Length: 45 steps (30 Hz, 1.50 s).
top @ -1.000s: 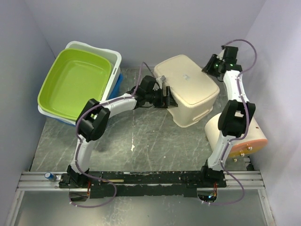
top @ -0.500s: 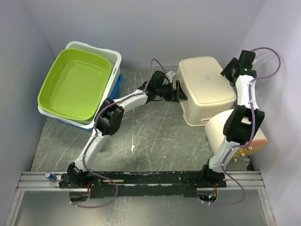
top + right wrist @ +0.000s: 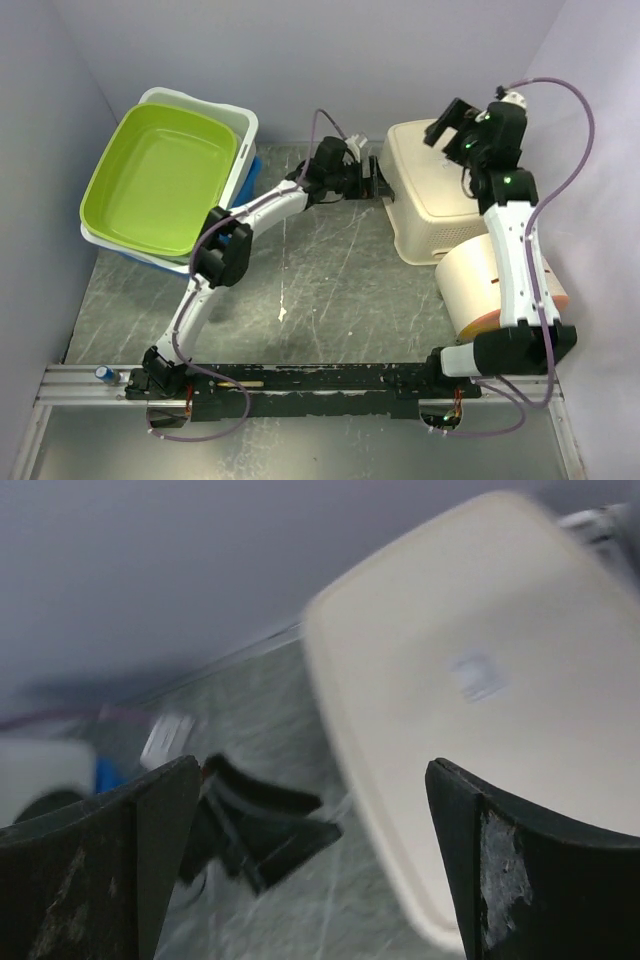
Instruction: Turn the large container upside down
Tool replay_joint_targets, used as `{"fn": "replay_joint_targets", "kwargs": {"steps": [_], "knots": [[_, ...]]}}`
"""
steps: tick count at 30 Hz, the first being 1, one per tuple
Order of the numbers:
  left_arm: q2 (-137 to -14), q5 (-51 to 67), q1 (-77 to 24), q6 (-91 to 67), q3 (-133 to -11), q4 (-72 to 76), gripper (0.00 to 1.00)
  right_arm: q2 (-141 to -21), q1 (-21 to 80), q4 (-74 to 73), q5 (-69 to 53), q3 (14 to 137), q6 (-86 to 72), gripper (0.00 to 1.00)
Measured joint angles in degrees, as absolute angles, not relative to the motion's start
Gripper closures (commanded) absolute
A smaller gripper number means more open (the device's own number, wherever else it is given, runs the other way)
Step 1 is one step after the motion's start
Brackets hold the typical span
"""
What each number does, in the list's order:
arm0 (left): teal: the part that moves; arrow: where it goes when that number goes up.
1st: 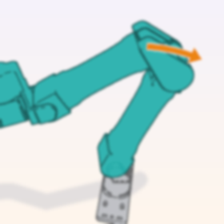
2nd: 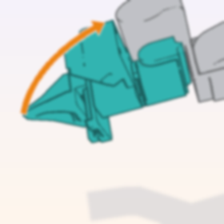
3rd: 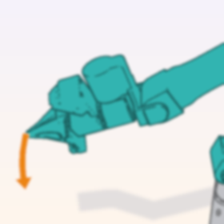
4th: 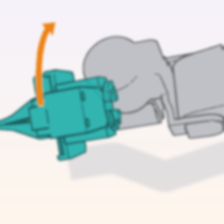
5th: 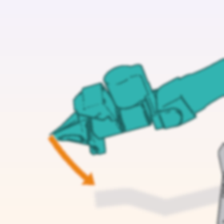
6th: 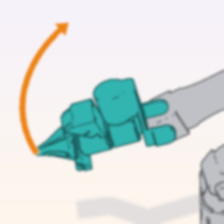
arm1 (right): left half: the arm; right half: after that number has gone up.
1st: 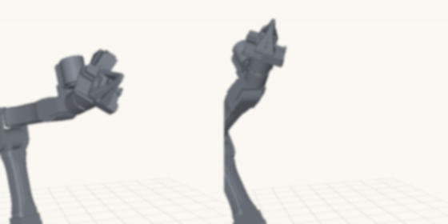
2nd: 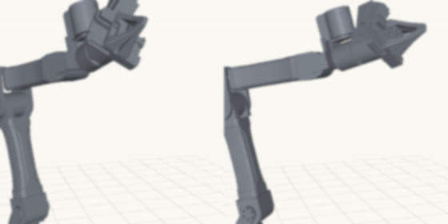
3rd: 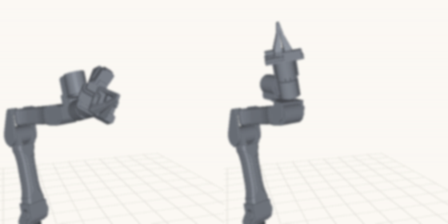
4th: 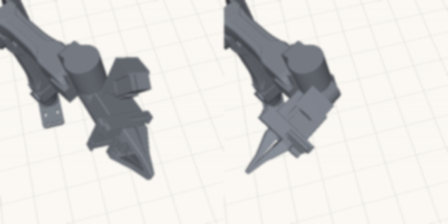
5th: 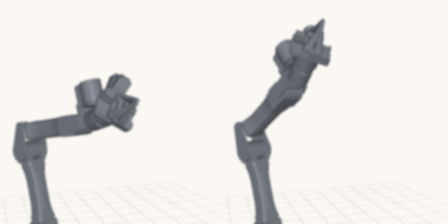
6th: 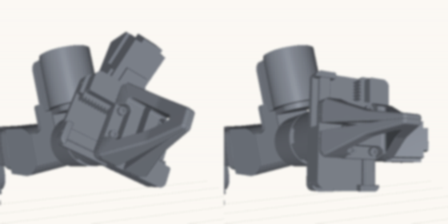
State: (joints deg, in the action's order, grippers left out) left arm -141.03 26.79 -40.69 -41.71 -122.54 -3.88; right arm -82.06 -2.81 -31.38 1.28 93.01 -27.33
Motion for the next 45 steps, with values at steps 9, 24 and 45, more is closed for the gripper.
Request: {"fn": "replay_joint_targets", "kwargs": {"steps": [9, 24, 45], "knots": [[-117.25, 23.9, -38.24, -33.32, -108.81, -11.9, 0.0, -68.93, 6.0, -34.85, 1.43, 75.13, -32.71, 0.05], [-99.31, 16.23, -38.83, -27.11, -91.81, -19.2, 0.0, -76.03, 6.46, -40.36, 8.38, 69.69, -33.82, 0.04], [-87.85, 7.01, -32.56, -24.75, -89.25, -26.48, 0.01, -97.95, 21.63, -28.12, 9.98, 94.74, -28.42, 0.0]]}}
